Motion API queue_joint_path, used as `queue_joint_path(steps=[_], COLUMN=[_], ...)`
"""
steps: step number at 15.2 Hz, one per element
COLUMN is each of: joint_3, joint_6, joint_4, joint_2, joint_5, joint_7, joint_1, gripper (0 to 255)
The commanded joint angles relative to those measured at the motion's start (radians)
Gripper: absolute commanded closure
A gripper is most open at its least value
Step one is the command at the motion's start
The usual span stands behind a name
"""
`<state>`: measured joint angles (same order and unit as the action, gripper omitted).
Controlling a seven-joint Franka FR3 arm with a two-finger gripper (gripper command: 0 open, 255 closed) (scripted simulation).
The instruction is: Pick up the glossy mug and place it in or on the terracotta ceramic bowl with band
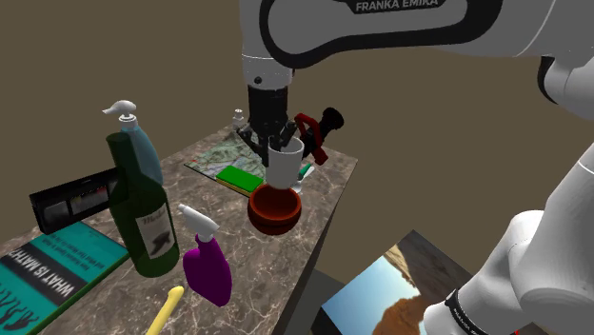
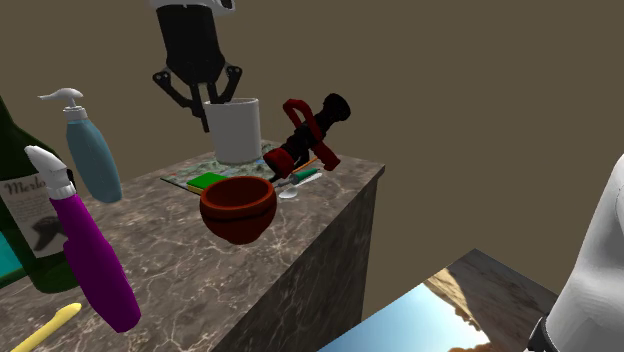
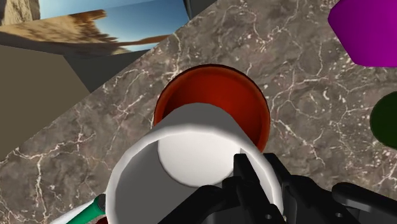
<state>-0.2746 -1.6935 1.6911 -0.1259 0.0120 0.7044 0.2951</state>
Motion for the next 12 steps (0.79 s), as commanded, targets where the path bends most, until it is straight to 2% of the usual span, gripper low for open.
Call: queue_joint_path(steps=[1, 12], joint_3=[0.000, 0.001], joint_6=[-0.027, -0.150], joint_4=[0.027, 0.131], joint_2=[0.001, -0.018], joint_5=[0.000, 0.006], joint_7=[0.000, 0.003], joint_1=[0.000, 0.000], gripper=[255, 255])
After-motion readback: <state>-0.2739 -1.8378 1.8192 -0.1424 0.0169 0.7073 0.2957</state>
